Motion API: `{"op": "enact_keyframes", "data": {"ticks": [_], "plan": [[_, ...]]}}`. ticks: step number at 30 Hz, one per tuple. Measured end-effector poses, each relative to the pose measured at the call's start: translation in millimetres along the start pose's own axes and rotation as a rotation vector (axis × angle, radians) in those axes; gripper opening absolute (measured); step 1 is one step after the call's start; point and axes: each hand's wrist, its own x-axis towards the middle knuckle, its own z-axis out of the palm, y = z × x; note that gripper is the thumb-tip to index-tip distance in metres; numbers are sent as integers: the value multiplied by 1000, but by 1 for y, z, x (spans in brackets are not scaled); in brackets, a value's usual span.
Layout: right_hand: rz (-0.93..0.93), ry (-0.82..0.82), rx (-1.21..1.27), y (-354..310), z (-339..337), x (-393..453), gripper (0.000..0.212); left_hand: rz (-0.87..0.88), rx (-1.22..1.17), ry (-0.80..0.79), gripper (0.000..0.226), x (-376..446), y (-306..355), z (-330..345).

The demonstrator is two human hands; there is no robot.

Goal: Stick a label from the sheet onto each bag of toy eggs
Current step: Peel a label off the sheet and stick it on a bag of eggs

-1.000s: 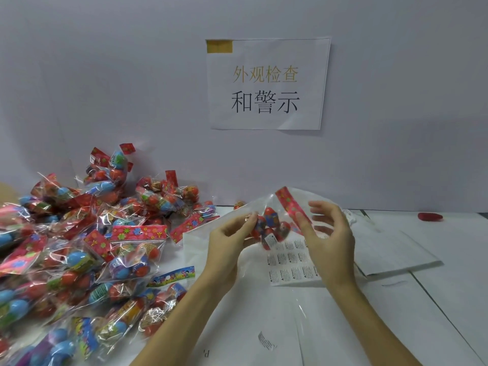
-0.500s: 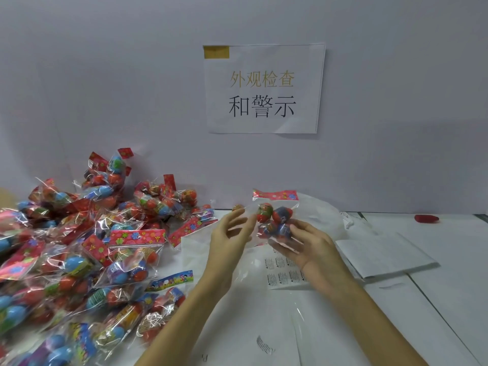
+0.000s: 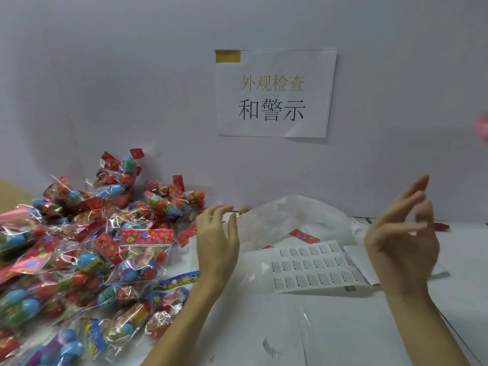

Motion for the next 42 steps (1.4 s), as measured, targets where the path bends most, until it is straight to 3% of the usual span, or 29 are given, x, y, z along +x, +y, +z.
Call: {"op": "enact_keyframes", "data": {"ticks": [3, 6, 11, 16, 19, 22, 25, 32, 34, 37, 40, 42], "plan": [[45, 73, -86, 3, -12, -1, 48, -116, 446, -117, 46, 8, -19, -7], [1, 226, -281, 12, -24, 4, 37, -285, 640, -294, 67, 13, -33, -14], [8, 419, -495, 25, -32, 11, 34, -240, 777, -322, 60, 15, -36, -11], [7, 490, -520, 30, -39, 17, 34, -75, 534, -109, 27, 15, -36, -13], [22, 521, -547, 34, -41, 18, 33, 56, 336, 51, 20, 15, -21, -13], [49, 547, -580, 38, -45, 20, 33, 251, 171, 214, 30, 17, -11, -15], [82, 577, -627, 41, -49, 21, 32, 339, 63, 294, 44, 19, -8, -18], [181, 608, -745, 48, -56, 19, 34, 230, -231, 308, 51, 15, 7, -18], [187, 584, -785, 50, -58, 20, 38, 204, -338, 235, 49, 14, 10, -18], [123, 519, -980, 54, -63, 22, 47, 59, -606, -23, 47, 6, 18, -15], [45, 416, -1145, 60, -65, 22, 43, -114, -864, -302, 65, -5, 27, -6], [-6, 454, -1206, 60, -62, 22, 38, -164, -836, -475, 80, -12, 26, 1]]}}
